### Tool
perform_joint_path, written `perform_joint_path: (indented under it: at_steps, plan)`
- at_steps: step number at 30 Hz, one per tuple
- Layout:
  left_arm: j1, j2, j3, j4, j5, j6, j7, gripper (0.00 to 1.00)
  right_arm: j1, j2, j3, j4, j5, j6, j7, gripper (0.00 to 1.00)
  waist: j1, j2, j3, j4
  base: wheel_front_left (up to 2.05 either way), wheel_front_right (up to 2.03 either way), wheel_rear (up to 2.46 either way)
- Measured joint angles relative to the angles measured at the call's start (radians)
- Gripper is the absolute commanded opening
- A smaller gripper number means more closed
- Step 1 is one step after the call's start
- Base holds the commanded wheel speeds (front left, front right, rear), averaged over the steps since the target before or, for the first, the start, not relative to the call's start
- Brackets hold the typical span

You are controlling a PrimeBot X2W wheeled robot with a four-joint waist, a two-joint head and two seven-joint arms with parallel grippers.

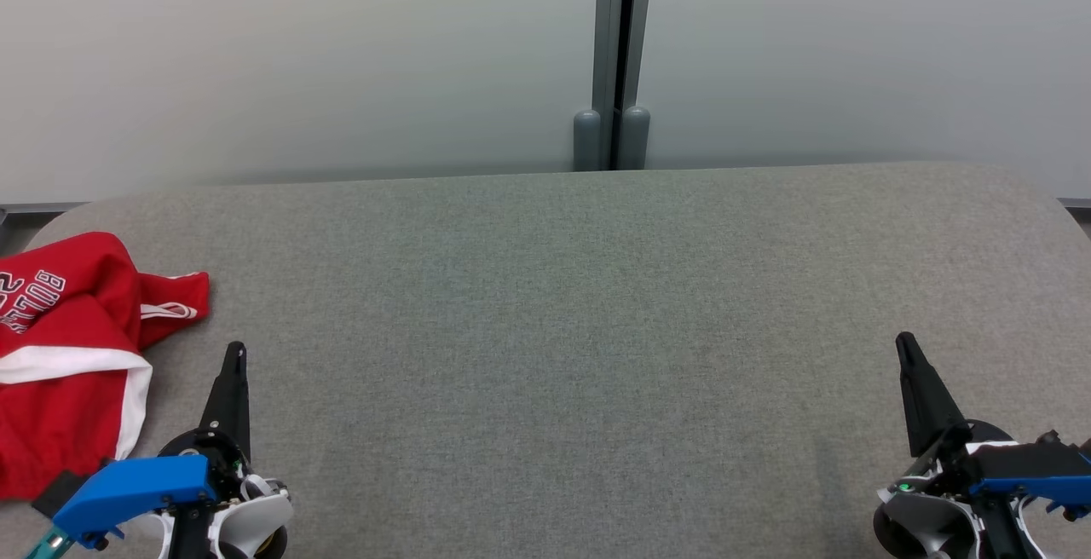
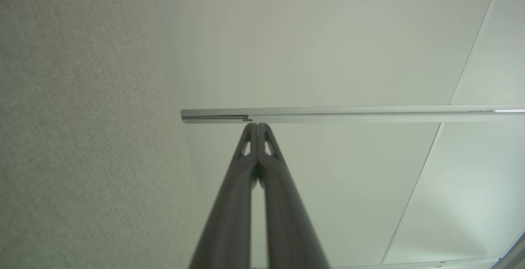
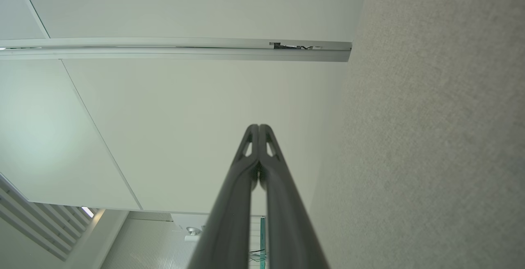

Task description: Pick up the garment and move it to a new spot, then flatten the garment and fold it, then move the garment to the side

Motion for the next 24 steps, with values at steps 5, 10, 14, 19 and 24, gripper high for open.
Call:
perform_joint_path:
  at_steps: [5,10,14,19,24]
  plan:
    - [0.0,0.0,0.0,0.0,0.0,0.0,0.0,0.0,0.0,0.0,0.0,0.0,0.0,0.0,0.0,0.0,0.0,0.0,0.0,0.0,0.0,0.0,0.0]
    - [0.0,0.0,0.0,0.0,0.0,0.0,0.0,0.0,0.0,0.0,0.0,0.0,0.0,0.0,0.0,0.0,0.0,0.0,0.0,0.0,0.0,0.0,0.0]
    - [0.0,0.0,0.0,0.0,0.0,0.0,0.0,0.0,0.0,0.0,0.0,0.0,0.0,0.0,0.0,0.0,0.0,0.0,0.0,0.0,0.0,0.0,0.0]
    - [0.0,0.0,0.0,0.0,0.0,0.0,0.0,0.0,0.0,0.0,0.0,0.0,0.0,0.0,0.0,0.0,0.0,0.0,0.0,0.0,0.0,0.0,0.0]
    - [0.0,0.0,0.0,0.0,0.0,0.0,0.0,0.0,0.0,0.0,0.0,0.0,0.0,0.0,0.0,0.0,0.0,0.0,0.0,0.0,0.0,0.0,0.0]
